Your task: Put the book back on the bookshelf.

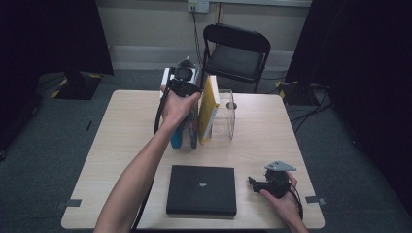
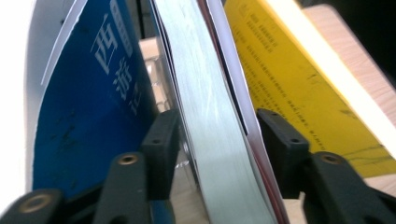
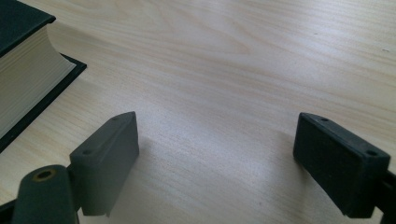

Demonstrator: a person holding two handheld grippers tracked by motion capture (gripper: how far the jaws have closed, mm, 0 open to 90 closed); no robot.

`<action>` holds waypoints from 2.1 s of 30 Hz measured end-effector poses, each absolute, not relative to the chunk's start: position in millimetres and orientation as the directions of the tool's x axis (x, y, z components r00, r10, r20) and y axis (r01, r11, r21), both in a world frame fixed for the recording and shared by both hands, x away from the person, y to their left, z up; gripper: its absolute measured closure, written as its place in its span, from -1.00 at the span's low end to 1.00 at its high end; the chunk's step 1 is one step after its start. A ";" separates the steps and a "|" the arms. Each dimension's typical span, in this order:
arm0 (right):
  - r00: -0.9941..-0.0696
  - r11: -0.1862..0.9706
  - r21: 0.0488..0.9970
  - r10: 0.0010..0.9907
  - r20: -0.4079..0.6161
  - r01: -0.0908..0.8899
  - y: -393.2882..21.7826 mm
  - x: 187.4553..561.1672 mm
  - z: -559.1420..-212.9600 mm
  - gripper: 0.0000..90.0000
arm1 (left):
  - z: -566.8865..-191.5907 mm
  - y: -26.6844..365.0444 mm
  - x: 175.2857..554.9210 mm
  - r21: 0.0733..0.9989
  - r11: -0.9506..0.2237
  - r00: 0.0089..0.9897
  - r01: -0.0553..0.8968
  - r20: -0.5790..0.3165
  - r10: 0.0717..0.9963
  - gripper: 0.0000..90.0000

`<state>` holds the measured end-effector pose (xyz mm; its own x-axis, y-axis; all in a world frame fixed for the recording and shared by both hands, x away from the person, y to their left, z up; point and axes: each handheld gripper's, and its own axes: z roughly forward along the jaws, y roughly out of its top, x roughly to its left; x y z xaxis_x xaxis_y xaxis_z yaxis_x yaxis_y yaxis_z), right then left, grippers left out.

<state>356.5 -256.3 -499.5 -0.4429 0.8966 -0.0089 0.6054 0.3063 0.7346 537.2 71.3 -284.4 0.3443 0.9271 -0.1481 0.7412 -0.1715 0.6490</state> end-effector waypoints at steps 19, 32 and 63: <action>-0.445 0.307 0.735 0.896 -0.008 0.604 -256.4 356.5 -499.7 -0.69 | -272.5 101.9 493.3 0.810 -0.148 0.439 0.567 -0.145 0.887 -0.11; -0.441 0.304 0.735 0.897 -0.007 0.606 -256.0 356.2 -499.7 -0.69 | -278.4 130.3 456.1 0.896 -0.120 0.540 0.428 -0.147 0.829 -0.16; -0.501 0.271 0.804 0.865 0.038 0.529 -223.6 371.7 -455.7 -0.26 | -420.4 151.5 382.2 0.829 -0.301 0.635 0.472 -0.083 0.768 -0.26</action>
<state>371.7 -223.6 -455.7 -0.5011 0.8646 0.0382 0.5290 0.2711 0.8041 382.2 151.5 -420.4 0.6355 0.7677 -0.0829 0.4716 -0.3009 0.8289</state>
